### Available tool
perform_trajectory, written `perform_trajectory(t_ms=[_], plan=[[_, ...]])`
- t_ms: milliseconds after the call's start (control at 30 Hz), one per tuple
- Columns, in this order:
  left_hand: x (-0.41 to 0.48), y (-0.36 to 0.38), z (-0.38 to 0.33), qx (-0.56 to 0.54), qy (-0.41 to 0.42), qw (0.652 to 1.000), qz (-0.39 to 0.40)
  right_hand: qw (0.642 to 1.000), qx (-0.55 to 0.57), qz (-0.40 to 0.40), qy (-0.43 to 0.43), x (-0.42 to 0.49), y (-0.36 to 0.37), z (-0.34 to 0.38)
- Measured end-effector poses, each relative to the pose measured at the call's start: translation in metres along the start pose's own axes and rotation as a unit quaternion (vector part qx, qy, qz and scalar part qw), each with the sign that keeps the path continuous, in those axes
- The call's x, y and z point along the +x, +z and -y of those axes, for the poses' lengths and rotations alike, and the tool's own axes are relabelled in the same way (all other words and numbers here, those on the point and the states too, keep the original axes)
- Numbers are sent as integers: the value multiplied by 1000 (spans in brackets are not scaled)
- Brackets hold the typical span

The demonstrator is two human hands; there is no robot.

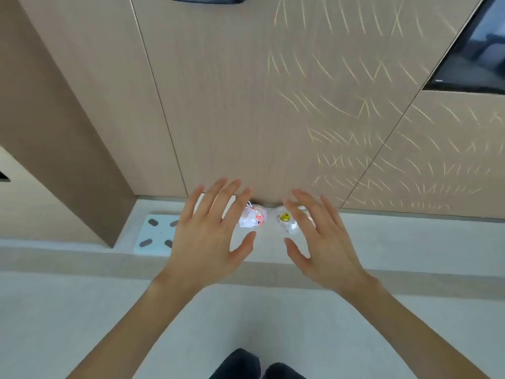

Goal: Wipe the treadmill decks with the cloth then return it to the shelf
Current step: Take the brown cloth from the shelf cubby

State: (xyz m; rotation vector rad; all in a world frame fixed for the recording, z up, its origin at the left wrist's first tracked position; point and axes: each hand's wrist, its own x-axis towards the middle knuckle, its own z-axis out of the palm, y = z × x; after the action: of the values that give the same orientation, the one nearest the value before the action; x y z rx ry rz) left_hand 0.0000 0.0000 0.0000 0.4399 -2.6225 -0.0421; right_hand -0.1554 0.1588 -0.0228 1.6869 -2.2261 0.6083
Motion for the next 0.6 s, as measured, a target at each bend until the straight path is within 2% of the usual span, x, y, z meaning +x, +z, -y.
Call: perform_trajectory(t_ms=[200,367,600], plan=[[-76,10,-21,-7,-141,988,60,989,19,102,-110,-17,22,19],[-137,-4,-37,16,-291,953,82,963,44,176,-200,-33,31,36],[-215,-26,-83,38,-353,924,141,912,90,256,-309,-61,48,74]])
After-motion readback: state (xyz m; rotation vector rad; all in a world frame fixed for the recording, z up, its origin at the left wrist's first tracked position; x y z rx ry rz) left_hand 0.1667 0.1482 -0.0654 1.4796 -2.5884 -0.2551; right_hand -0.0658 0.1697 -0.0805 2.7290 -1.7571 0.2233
